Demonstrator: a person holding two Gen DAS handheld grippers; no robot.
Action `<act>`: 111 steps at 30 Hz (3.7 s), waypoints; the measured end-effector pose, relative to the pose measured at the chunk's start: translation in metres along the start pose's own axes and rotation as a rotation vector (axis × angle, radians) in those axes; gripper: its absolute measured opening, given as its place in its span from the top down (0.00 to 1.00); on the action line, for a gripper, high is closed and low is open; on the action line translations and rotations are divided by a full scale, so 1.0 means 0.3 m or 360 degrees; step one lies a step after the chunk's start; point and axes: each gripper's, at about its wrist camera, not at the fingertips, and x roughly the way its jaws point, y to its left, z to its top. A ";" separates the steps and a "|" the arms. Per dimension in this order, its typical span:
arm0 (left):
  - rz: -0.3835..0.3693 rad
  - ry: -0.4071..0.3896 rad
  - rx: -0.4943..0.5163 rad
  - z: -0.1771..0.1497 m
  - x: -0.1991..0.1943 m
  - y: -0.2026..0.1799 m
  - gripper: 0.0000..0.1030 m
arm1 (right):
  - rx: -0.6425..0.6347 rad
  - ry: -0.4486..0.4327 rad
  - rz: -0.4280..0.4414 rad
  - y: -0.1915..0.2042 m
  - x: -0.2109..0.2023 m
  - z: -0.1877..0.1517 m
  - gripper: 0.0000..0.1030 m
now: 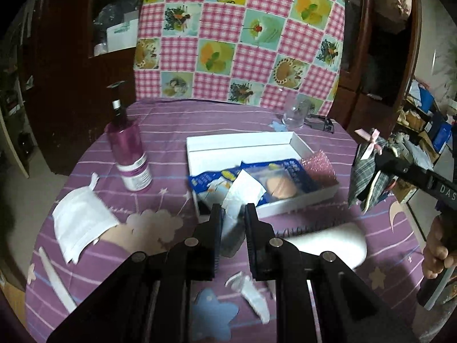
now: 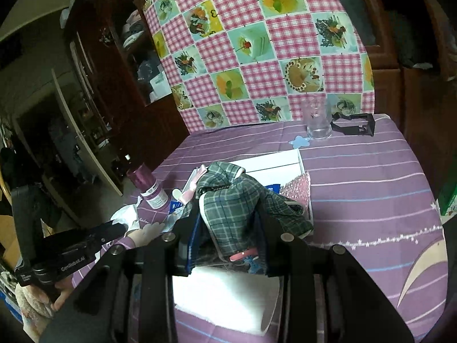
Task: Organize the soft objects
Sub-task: 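Carry the plaid cloth and paper scrap into the white box and open both grippers, then withdraw both grippers from the box, then grasp the lavender pad with the right gripper while the left gripper grasps a paper scrap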
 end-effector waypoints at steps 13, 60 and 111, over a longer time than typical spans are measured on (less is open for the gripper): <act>0.0009 0.0157 -0.0104 0.076 0.304 -0.025 0.86 | -0.0045 0.0309 -0.0103 -0.032 0.325 0.106 0.66; 0.0122 -0.0152 -0.0147 -0.121 0.058 0.045 0.12 | -0.0192 -0.0037 -0.0414 -0.016 -0.009 -0.052 0.20; 0.0101 0.0020 -0.0241 -0.355 0.045 0.056 0.12 | -0.0783 0.0235 -0.0231 0.267 0.101 -0.427 0.22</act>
